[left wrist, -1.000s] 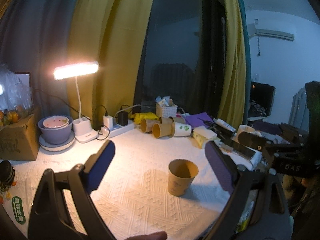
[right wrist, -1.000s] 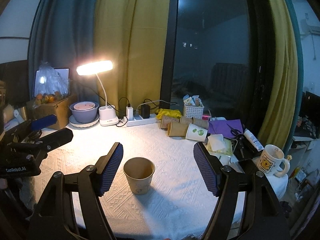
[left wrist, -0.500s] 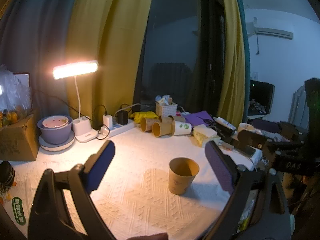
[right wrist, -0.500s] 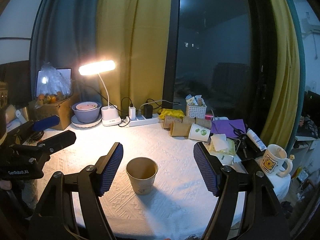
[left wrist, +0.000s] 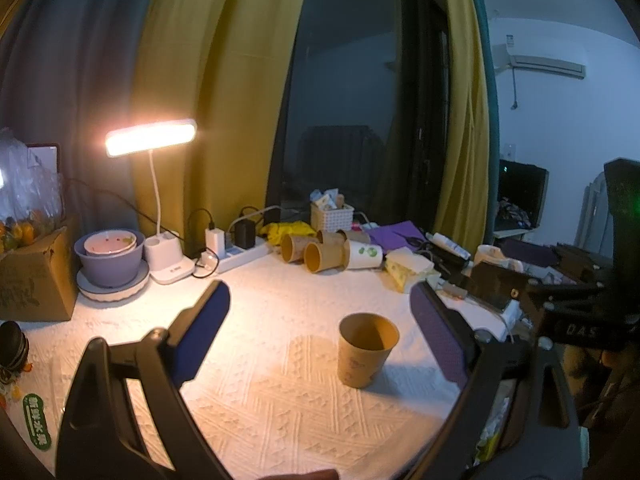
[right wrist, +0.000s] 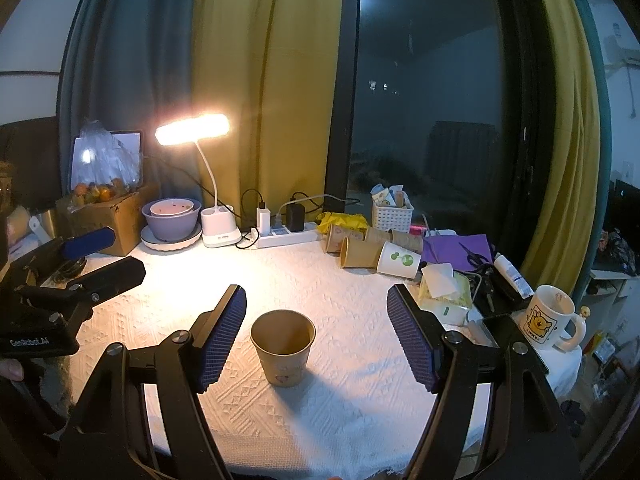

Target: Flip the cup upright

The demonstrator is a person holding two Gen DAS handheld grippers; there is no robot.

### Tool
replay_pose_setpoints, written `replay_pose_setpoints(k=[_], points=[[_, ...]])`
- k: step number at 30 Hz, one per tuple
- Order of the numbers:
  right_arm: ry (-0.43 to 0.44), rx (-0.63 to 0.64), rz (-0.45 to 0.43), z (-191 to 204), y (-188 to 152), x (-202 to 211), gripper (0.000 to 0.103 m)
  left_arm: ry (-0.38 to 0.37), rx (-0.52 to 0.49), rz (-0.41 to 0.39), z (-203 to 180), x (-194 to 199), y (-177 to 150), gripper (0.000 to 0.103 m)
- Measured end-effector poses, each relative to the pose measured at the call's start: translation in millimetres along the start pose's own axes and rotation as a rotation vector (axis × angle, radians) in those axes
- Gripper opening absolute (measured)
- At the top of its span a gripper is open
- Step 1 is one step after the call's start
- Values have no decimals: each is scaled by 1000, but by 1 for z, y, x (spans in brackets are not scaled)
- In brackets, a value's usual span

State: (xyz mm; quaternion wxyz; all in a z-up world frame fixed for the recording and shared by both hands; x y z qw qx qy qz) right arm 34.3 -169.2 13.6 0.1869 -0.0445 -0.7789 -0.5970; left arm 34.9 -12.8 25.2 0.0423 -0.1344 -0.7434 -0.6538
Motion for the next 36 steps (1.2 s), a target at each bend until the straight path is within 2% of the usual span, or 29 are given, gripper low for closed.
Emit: replay_pose_setpoints(k=[36], points=[[-11,-14,-1,-4,2,-1,76,16,12,-2,7,1,-3,93]])
Point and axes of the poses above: each gripper's, at about its wrist camera, not at the fingertips, and x roughly against the way its jaws point, z to its left, y to its top, the point moved 6 cm from there along -x, roughly the way its jaws point, and after that the axes turned 5 degrees about -y, right-handed, at the moved point
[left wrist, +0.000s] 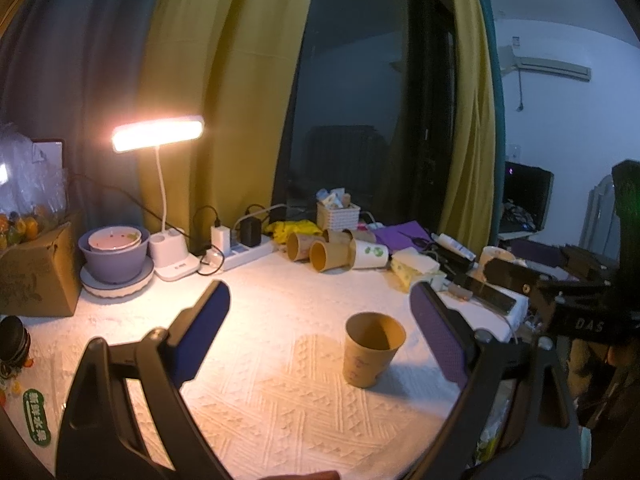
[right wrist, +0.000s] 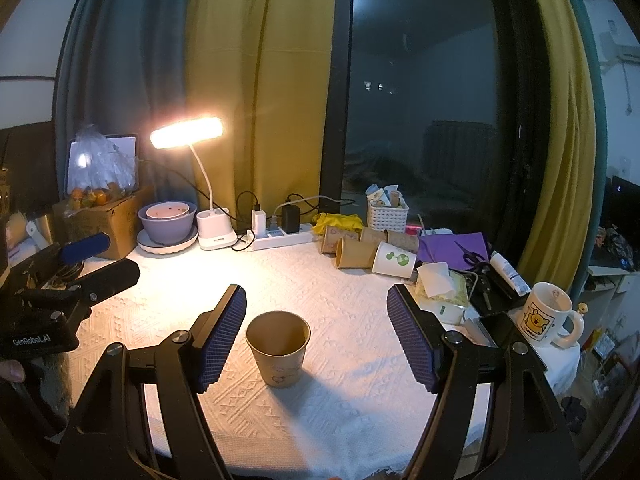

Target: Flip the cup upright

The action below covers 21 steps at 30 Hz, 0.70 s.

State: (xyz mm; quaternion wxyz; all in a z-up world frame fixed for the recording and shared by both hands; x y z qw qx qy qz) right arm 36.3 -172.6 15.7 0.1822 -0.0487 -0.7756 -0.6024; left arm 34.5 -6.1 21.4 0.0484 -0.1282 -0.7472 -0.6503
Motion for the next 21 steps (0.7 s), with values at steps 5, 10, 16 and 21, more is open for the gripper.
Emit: replay_pose_setpoints(k=[5,10,16,21], points=[[1,1,1,-1,0,0,76,0,-3,-1,0,0,0,93],[0,0,1,-1,0,0,76,3,0,-2,1,1,0,93],[1,1,2,-1,0,0,76,-4,-5,-4,-1,2,-1,93],[-3,1,2,0,0,0,76,-7,-4,-3,-2,2,-1,93]])
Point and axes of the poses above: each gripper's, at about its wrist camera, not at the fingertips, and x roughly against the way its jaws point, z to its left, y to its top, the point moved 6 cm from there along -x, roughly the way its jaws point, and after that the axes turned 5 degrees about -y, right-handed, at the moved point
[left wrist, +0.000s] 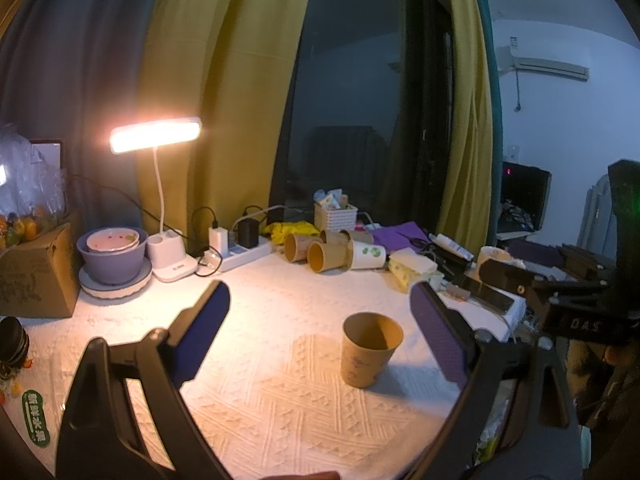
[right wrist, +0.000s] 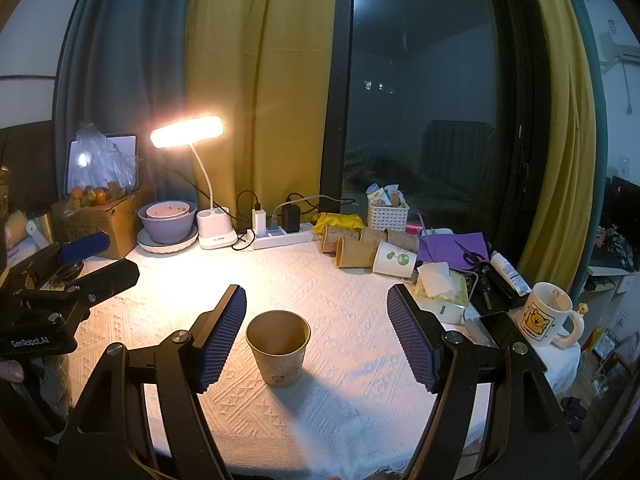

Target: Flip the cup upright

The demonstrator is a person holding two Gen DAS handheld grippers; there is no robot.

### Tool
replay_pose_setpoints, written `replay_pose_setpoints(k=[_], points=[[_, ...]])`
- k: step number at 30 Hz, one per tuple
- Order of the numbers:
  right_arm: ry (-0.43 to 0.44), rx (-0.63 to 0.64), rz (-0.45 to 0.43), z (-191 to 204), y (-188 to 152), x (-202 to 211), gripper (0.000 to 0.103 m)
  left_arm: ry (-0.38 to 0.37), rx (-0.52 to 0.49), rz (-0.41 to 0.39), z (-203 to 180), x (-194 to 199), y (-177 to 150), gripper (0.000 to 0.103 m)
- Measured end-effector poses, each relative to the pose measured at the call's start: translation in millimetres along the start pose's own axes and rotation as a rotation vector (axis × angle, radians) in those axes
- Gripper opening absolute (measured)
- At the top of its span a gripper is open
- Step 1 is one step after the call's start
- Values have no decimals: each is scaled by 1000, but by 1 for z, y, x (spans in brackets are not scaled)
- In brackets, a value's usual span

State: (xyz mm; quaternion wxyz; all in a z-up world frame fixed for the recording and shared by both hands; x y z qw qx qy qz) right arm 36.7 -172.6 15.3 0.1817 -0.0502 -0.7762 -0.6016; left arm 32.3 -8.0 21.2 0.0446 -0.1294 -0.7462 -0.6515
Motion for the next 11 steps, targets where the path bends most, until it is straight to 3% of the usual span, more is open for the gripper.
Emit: replay_pose_setpoints(k=[11], points=[[-2,4,0,-1,-1,-1,76,-15,-12,-1,-5,1,-1,93]])
Point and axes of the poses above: each gripper's, at about its wrist camera, not at the fingertips, and x roughly against the way its jaws point, z to its left, y to its top, the point moved 6 cm from there along -x, roughly the way its jaws point, and after that the axes turned 5 degrees about -y, right-handed, at the moved point
